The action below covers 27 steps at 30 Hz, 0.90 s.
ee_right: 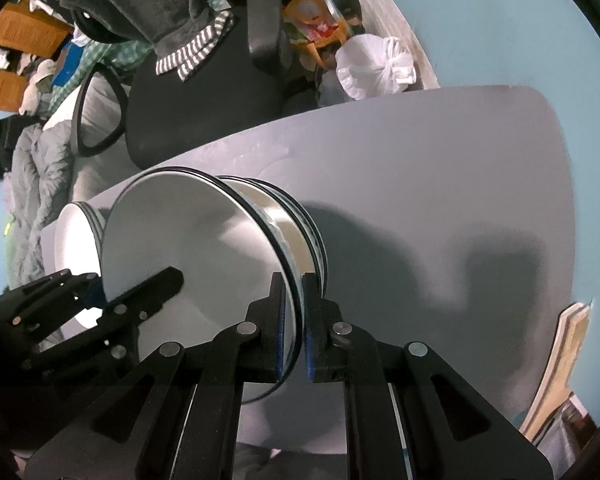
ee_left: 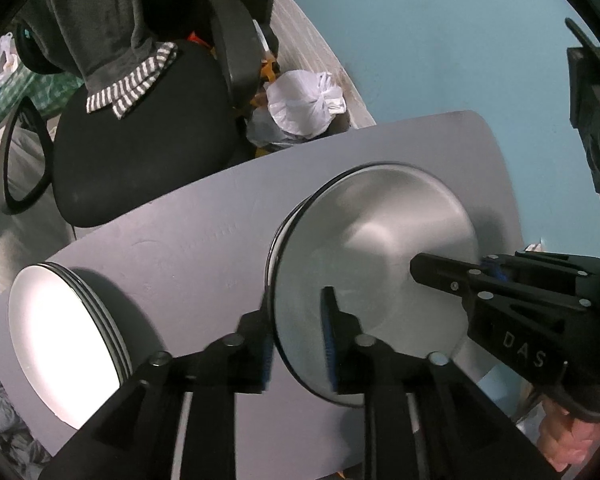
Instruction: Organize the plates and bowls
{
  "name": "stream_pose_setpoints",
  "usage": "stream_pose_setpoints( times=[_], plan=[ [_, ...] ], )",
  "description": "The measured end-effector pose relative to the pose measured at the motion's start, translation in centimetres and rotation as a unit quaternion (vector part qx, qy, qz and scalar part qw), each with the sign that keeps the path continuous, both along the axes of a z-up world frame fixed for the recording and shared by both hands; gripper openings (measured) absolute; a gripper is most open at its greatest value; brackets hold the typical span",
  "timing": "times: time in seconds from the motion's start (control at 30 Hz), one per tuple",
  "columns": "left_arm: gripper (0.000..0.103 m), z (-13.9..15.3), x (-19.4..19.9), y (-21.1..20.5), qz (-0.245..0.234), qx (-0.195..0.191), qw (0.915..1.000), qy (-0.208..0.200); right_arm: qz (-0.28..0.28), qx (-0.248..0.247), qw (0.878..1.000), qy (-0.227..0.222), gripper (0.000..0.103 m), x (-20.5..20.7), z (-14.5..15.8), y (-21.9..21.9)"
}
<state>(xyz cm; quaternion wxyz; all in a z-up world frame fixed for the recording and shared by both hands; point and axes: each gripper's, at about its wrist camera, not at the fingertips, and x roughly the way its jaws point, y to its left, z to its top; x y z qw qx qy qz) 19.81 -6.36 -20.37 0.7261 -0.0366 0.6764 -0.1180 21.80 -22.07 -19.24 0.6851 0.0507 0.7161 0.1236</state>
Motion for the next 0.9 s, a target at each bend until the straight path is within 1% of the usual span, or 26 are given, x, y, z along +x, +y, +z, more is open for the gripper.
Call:
stream_pose_setpoints(
  times=[0.03, 0.07, 0.2, 0.27, 0.33, 0.4, 0.47, 0.53, 0.6, 0.67, 0.7, 0.77, 0.83, 0.87, 0.9],
  plan=[
    [0.031, 0.2, 0.0, 0.0, -0.003, 0.006, 1.0, -0.003, -0.003, 0.005, 1.0, 0.001, 0.01, 0.0, 0.1, -0.1],
    [0.033, 0.4, 0.1, 0.1, -0.005, 0.002, 1.0, -0.006, -0.002, 0.006, 1.0, 0.002, 0.011, 0.0, 0.2, -0.1],
    [0.033, 1.0, 0.2, 0.4, -0.001, -0.008, 1.0, -0.005, -0.003, 0.009, 1.0, 0.005, 0.012, 0.2, 0.4, -0.3],
    [0.036, 1.2, 0.3, 0.6, -0.003, -0.009, 0.9999, -0.007, -0.004, 0.008, 1.0, 0.006, 0.012, 0.2, 0.6, -0.3],
    [0.036, 1.4, 0.3, 0.7, -0.005, -0.008, 0.9999, -0.008, -0.004, 0.0, 1.0, 0.002, 0.017, 0.3, 0.9, -0.3],
    [0.036, 1.8, 0.2, 0.7, -0.006, -0.005, 0.9999, -0.012, -0.003, -0.003, 1.0, -0.005, 0.026, 0.3, 1.4, -0.3],
    [0.045, 2.2, 0.0, 0.8, -0.007, -0.005, 0.9998, -0.019, 0.0, -0.006, 1.0, -0.013, 0.03, 0.3, 2.0, -0.3],
    [0.048, 2.7, -0.3, 0.8, -0.007, -0.002, 0.9996, -0.027, 0.006, -0.012, 1.0, -0.021, 0.036, 0.2, 2.5, -0.2],
    [0.05, 3.2, -0.6, 0.9, -0.009, -0.001, 0.9994, -0.033, 0.011, -0.019, 0.999, -0.028, 0.049, 0.2, 3.0, -0.1],
    [0.055, 3.6, -0.9, 1.1, -0.008, -0.002, 0.9993, -0.037, 0.016, -0.023, 0.999, -0.038, 0.055, 0.1, 3.5, -0.1],
    [0.056, 3.8, -1.0, 1.3, -0.007, -0.003, 0.9992, -0.039, 0.019, -0.025, 0.999, -0.042, 0.058, 0.0, 3.7, -0.1],
    [0.061, 4.0, -1.3, 1.6, -0.001, -0.006, 0.9992, -0.041, 0.025, -0.03, 0.998, -0.049, 0.059, -0.1, 4.1, -0.1],
    [0.062, 4.1, -1.5, 2.1, 0.007, -0.005, 0.9991, -0.042, 0.031, -0.033, 0.998, -0.053, 0.062, -0.3, 4.4, -0.2],
    [0.065, 4.1, -1.5, 2.3, 0.01, -0.006, 0.9991, -0.042, 0.032, -0.034, 0.997, -0.055, 0.066, -0.3, 4.5, -0.3],
    [0.067, 3.9, -1.6, 2.6, 0.014, -0.007, 0.999, -0.041, 0.033, -0.036, 0.997, -0.057, 0.067, -0.4, 4.6, -0.4]
  ],
)
